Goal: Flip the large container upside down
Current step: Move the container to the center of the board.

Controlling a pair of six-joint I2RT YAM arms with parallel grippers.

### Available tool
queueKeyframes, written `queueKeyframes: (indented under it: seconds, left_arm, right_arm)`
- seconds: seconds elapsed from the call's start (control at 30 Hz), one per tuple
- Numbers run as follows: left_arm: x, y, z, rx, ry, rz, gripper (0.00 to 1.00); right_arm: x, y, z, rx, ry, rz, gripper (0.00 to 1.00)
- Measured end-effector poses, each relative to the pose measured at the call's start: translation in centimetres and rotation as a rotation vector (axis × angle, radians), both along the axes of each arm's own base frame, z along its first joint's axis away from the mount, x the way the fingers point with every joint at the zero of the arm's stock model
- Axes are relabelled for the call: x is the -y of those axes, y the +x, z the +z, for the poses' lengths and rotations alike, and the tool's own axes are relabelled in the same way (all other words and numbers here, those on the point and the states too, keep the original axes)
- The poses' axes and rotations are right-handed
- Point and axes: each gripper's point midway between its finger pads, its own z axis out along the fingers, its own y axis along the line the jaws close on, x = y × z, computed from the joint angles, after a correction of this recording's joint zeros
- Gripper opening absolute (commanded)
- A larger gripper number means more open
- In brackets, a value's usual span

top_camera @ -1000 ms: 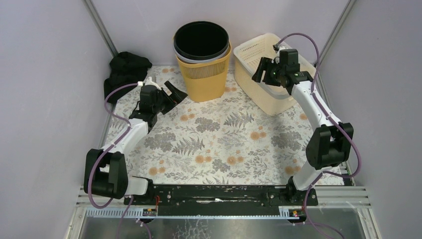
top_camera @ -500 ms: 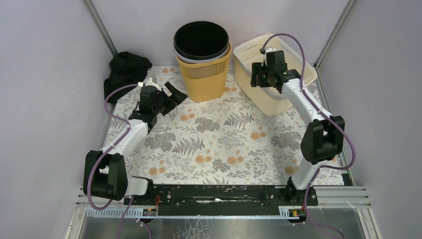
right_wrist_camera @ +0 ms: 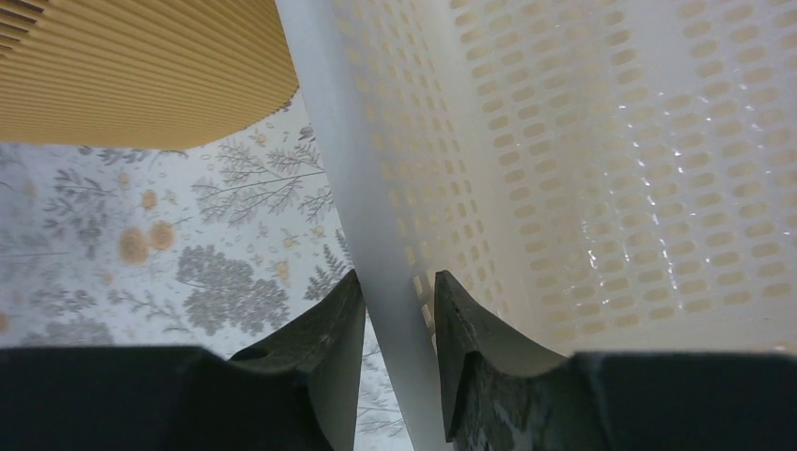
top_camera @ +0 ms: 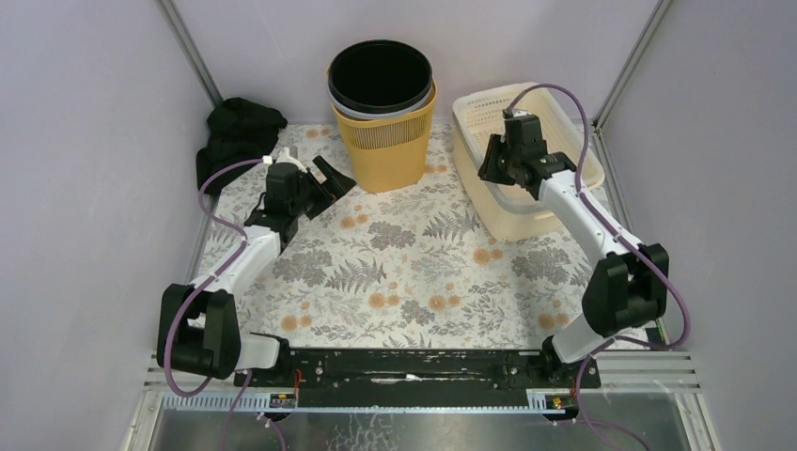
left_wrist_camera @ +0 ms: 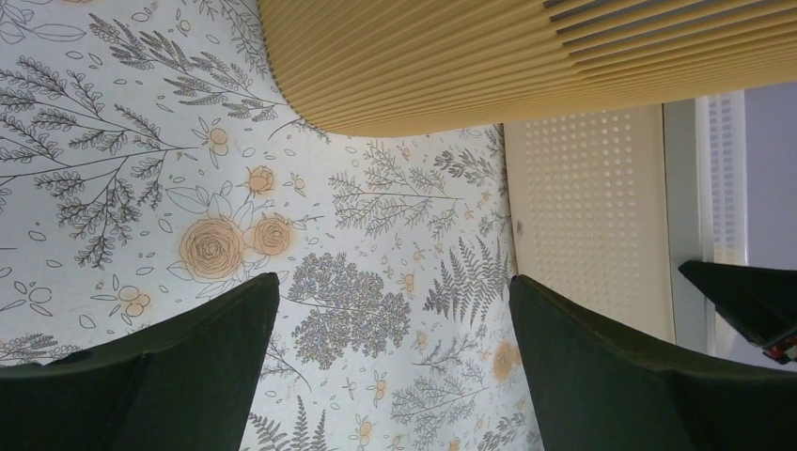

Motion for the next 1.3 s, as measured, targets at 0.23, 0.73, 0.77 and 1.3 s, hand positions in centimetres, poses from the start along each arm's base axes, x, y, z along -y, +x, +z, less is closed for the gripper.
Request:
queueKeyframes:
  seconds: [0.23, 0.73, 0.77, 1.3]
  left_arm:
    - [0.1, -0.2, 0.6, 0.014, -0.001, -0.004, 1.00]
    - [0.1, -1.3, 1.1, 0.010, 0.024, -0.027, 1.00]
    - [0.2, -1.3, 1.3, 0.012, 0.023, -0.033, 1.00]
    - [4.6, -3.2, 4.4, 0.053, 0.080, -0.208, 1.00]
  right_arm:
    - [-3.3, -3.7, 0.2, -0.024, 0.214, -0.082, 0.79]
    - [4.4, -0.8, 10.3, 0.147, 0.111, -0.128, 0.86]
    - [6.5, -0.5, 10.4, 0.150, 0.097, -0.171, 0.84]
    - [20.2, 2.1, 4.0, -0.048, -0.004, -0.457, 0.71]
